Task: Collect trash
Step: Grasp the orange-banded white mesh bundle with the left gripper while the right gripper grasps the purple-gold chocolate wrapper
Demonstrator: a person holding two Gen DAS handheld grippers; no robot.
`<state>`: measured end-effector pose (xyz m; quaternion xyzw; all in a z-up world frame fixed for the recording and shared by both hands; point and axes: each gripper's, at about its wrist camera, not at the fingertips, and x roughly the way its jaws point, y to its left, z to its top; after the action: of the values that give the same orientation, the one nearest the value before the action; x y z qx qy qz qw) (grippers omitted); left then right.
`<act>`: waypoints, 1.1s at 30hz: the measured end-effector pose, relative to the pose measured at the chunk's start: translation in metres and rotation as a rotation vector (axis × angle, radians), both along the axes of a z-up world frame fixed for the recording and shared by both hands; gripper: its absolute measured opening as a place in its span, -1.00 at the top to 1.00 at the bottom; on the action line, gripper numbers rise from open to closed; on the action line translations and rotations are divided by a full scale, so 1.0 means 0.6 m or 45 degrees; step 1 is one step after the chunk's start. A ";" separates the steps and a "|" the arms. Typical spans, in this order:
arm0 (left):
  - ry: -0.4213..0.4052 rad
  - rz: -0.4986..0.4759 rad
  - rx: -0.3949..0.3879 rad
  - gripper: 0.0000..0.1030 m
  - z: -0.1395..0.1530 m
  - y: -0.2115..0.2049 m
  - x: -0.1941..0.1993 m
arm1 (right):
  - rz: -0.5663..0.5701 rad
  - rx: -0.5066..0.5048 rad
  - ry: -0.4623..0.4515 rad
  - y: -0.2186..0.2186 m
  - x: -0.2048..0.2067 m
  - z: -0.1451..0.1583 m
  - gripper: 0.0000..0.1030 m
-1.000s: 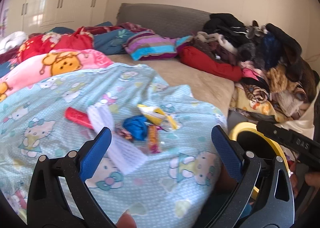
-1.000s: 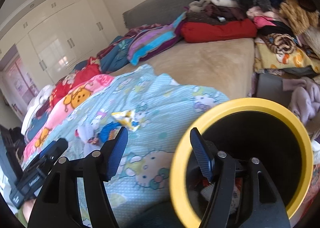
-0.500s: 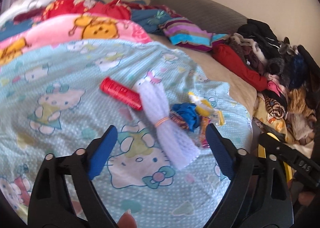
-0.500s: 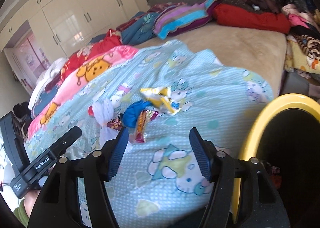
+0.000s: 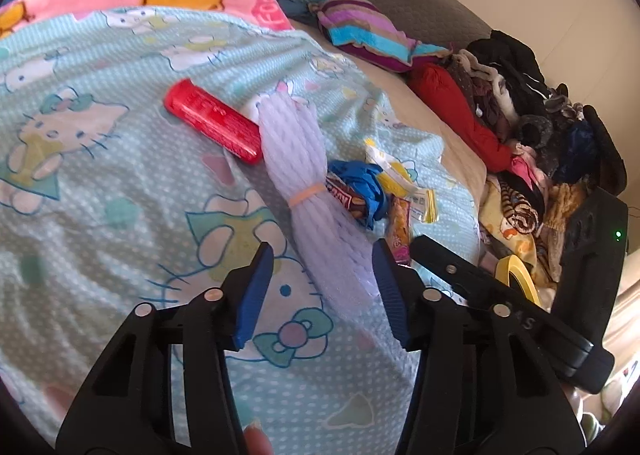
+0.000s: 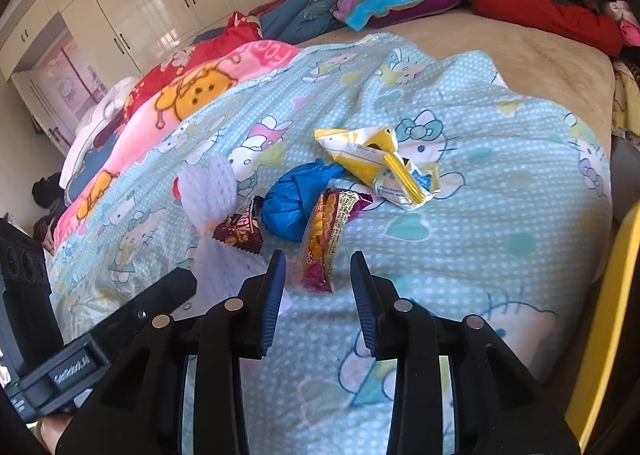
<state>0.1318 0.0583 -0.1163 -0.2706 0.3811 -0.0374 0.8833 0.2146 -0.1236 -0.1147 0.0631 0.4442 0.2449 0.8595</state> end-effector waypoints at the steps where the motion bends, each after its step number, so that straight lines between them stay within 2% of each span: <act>1: 0.007 -0.002 -0.004 0.17 -0.004 -0.001 0.003 | 0.001 0.004 0.008 0.001 0.003 -0.004 0.39; 3: 0.023 -0.013 -0.009 0.23 -0.011 -0.003 0.010 | 0.003 0.013 0.030 0.002 0.009 -0.012 0.52; 7: 0.060 -0.022 -0.041 0.53 -0.028 -0.006 0.017 | 0.008 0.050 0.072 -0.005 0.012 -0.024 0.91; 9: 0.057 -0.031 -0.035 0.65 -0.029 -0.007 0.014 | 0.010 0.082 0.057 -0.010 0.007 -0.020 0.98; 16: 0.014 -0.023 0.011 0.71 -0.007 -0.002 -0.007 | -0.015 0.121 0.021 -0.020 -0.001 -0.004 0.96; 17: -0.001 -0.016 0.021 0.71 0.000 0.001 -0.011 | -0.020 0.139 0.022 -0.023 0.000 -0.002 0.91; 19: -0.028 -0.005 0.044 0.71 0.013 0.008 -0.017 | -0.031 0.136 0.034 -0.021 0.006 -0.005 0.61; 20: -0.047 -0.001 0.056 0.71 0.023 0.012 -0.022 | -0.037 0.125 0.042 -0.019 0.009 -0.008 0.55; 24: -0.102 0.002 0.108 0.72 0.050 0.020 -0.035 | -0.048 0.107 0.088 -0.009 0.024 -0.027 0.53; 31: -0.133 0.014 0.114 0.72 0.069 0.027 -0.044 | -0.045 0.206 0.138 0.000 0.035 -0.040 0.53; 33: -0.136 0.017 0.110 0.72 0.069 0.029 -0.045 | -0.025 0.205 0.134 0.006 0.035 -0.040 0.64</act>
<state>0.1048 0.0754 -0.0748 -0.2326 0.3330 -0.0294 0.9133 0.2354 -0.1202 -0.1384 0.1492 0.4670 0.2677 0.8294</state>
